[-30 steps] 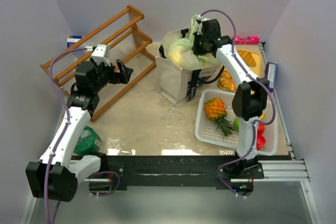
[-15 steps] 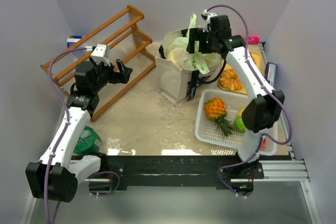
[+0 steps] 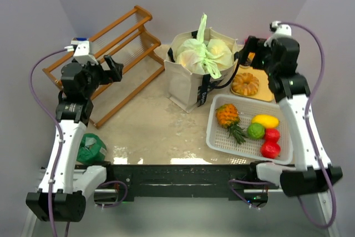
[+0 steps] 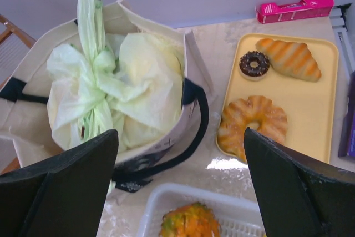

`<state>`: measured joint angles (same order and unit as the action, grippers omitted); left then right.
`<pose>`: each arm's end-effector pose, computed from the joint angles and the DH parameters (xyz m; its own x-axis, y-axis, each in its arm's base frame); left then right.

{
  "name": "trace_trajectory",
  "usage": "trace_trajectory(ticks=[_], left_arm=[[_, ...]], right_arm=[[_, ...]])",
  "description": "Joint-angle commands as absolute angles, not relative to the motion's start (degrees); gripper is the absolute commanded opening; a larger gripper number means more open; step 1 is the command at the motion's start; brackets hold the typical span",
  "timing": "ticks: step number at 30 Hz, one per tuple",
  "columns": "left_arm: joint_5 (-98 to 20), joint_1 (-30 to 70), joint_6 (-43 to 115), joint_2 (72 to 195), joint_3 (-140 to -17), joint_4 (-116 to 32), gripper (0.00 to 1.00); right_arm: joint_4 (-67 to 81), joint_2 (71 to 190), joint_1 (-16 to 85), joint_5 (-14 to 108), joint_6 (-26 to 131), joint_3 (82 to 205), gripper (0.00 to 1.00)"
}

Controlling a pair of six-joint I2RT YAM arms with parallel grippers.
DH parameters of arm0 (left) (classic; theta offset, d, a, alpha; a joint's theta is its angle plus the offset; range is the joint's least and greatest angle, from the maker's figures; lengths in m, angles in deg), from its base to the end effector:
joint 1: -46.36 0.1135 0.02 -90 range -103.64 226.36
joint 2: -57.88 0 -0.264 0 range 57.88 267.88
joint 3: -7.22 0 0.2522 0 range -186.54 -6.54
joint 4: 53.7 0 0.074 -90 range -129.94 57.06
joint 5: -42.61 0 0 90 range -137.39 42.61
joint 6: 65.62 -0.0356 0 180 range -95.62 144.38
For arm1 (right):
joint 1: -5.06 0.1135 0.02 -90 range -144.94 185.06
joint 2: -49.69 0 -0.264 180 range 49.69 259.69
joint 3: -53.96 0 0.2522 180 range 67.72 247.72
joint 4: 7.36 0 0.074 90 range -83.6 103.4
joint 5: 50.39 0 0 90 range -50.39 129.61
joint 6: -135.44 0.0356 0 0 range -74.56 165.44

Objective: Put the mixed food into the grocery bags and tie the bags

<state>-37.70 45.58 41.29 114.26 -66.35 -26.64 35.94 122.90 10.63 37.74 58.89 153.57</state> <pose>0.2221 -0.0090 0.3892 -0.2161 -0.2838 -0.9342 0.1216 0.9415 -0.3142 0.2733 0.0255 0.4465 -0.2967 0.2046 -0.9328 0.0032 0.9770 0.2133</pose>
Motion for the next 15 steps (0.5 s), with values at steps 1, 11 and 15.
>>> trace_trajectory(ticks=[1, 11, 15], left_arm=[[-44.40, 45.83, 39.24, 109.39, -70.17, -21.92, 1.00], [-43.97, 45.83, 39.15, 105.69, -69.38, -21.74, 1.00], [-44.58, 45.83, 40.20, 106.22, -70.34, -20.78, 1.00]], right_arm=[[21.89, 109.31, 11.30, 30.04, 58.62, 138.79, 0.99], [18.62, 101.11, 11.39, 27.66, 56.69, 132.15, 0.99], [19.14, 100.49, 11.39, 27.57, 56.60, 131.97, 0.99]])
